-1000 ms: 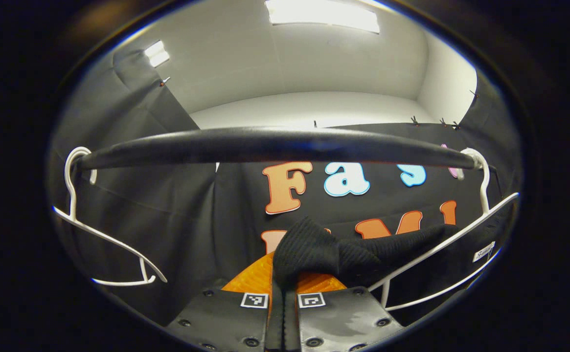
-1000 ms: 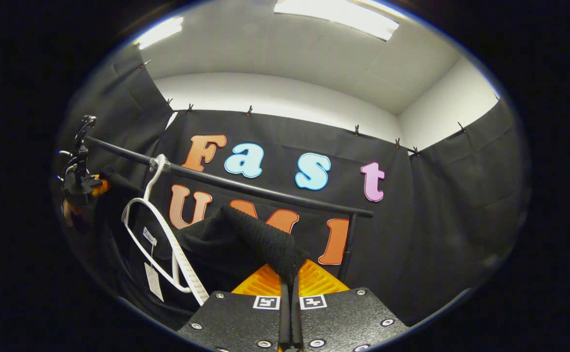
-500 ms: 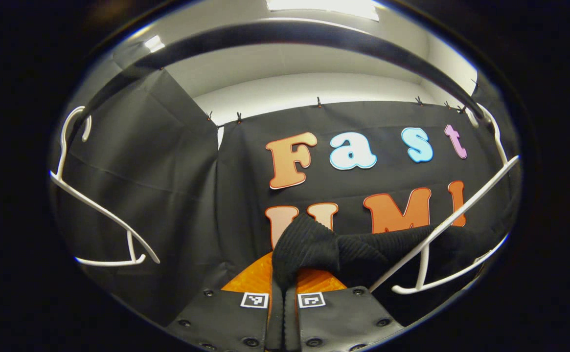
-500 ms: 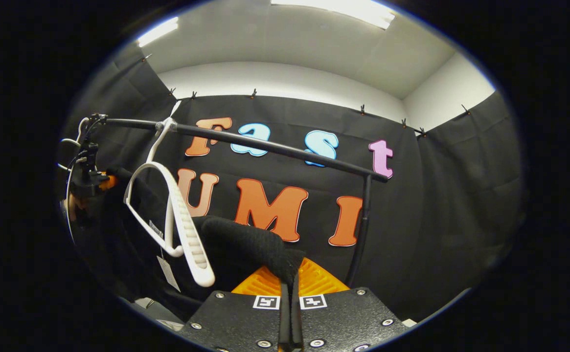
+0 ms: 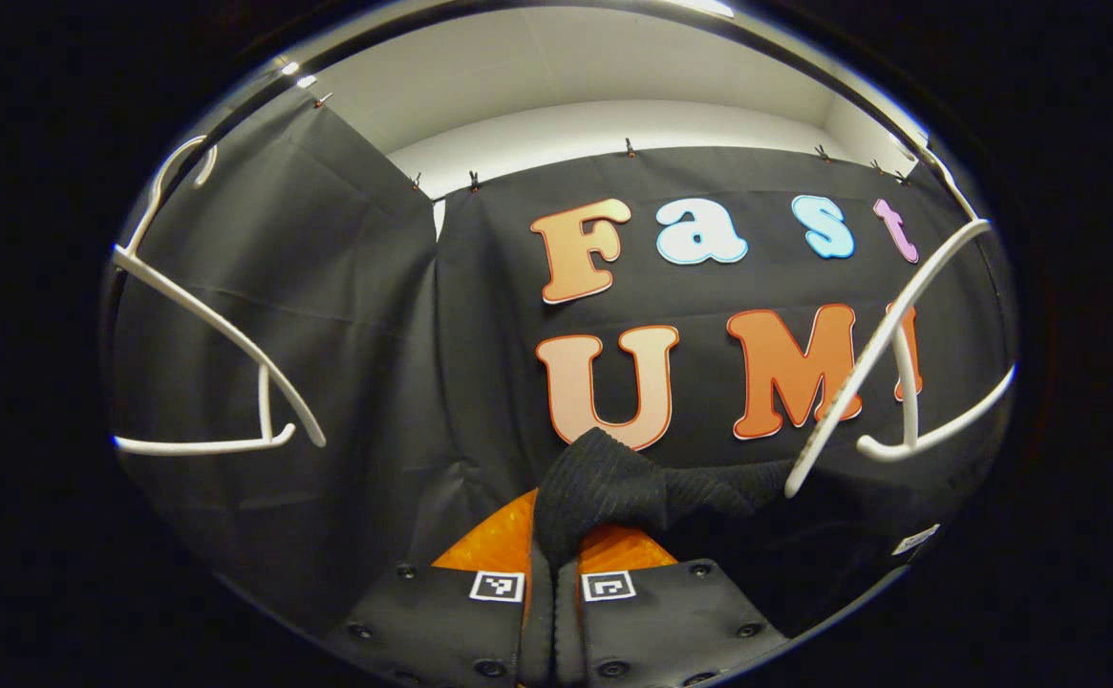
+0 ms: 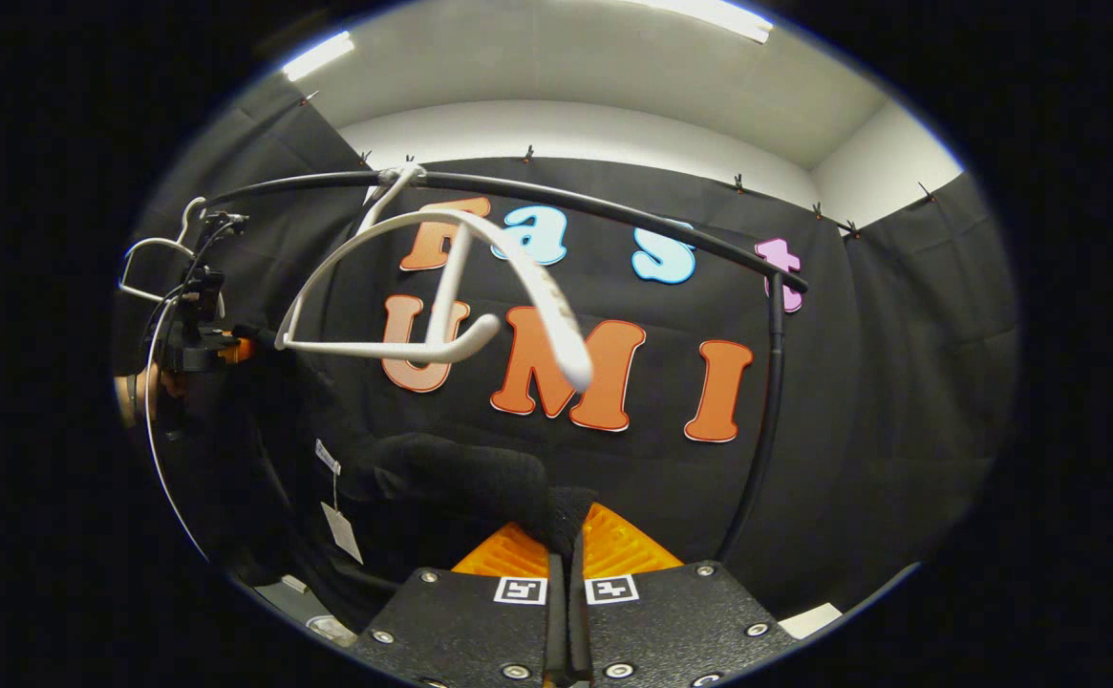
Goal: Grasp the clothes on the hanger with both hands and then place them into the laundry hamper below.
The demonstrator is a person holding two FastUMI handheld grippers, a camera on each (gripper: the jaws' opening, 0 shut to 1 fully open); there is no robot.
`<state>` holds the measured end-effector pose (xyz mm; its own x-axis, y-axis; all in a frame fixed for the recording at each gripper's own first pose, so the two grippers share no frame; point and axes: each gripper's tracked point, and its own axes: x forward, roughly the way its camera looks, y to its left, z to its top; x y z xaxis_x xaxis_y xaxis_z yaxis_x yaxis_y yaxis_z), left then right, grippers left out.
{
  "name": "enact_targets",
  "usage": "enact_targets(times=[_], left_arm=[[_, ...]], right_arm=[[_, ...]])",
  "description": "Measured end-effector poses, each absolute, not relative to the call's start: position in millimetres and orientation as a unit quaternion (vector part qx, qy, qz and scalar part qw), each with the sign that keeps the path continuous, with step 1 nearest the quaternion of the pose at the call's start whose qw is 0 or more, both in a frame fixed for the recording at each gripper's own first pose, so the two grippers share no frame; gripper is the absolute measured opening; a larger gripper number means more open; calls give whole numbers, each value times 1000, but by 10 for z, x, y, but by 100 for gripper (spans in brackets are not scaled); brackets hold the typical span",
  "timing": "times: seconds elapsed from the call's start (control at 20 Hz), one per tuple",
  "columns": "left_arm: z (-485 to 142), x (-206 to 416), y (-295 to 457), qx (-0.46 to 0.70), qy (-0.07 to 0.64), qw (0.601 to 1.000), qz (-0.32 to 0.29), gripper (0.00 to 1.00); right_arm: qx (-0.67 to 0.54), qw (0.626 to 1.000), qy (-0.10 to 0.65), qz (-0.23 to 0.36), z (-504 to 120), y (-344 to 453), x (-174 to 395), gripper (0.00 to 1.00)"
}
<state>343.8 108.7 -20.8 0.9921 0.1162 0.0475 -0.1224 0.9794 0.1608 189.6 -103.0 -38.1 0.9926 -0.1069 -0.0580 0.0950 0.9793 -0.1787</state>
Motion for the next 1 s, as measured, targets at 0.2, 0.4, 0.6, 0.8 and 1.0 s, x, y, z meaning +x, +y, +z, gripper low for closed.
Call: enact_targets(times=[0.2, 0.4, 0.6, 0.8, 1.0], left_arm=[[-381, 2990, 1127, 86, -4, 995, 56, 8], [-466, 2568, 1023, 83, 10, 996, 39, 8], [-618, 2198, 832, 69, 34, 997, 10, 8], [-993, 2003, 577, 63, 66, 996, -13, 8], [-1575, 1831, 362, 52, 117, 991, -22, 8]], right_arm=[[-86, 995, 32, -30, -393, -697, 1695, 0], [-67, 997, 37, 0, -440, -311, 1559, 0], [-57, 996, 51, 34, -627, 115, 1460, 0], [-32, 994, 76, 71, -960, 522, 1458, 1], [-14, 989, 111, 95, -1443, 782, 1466, 1]])
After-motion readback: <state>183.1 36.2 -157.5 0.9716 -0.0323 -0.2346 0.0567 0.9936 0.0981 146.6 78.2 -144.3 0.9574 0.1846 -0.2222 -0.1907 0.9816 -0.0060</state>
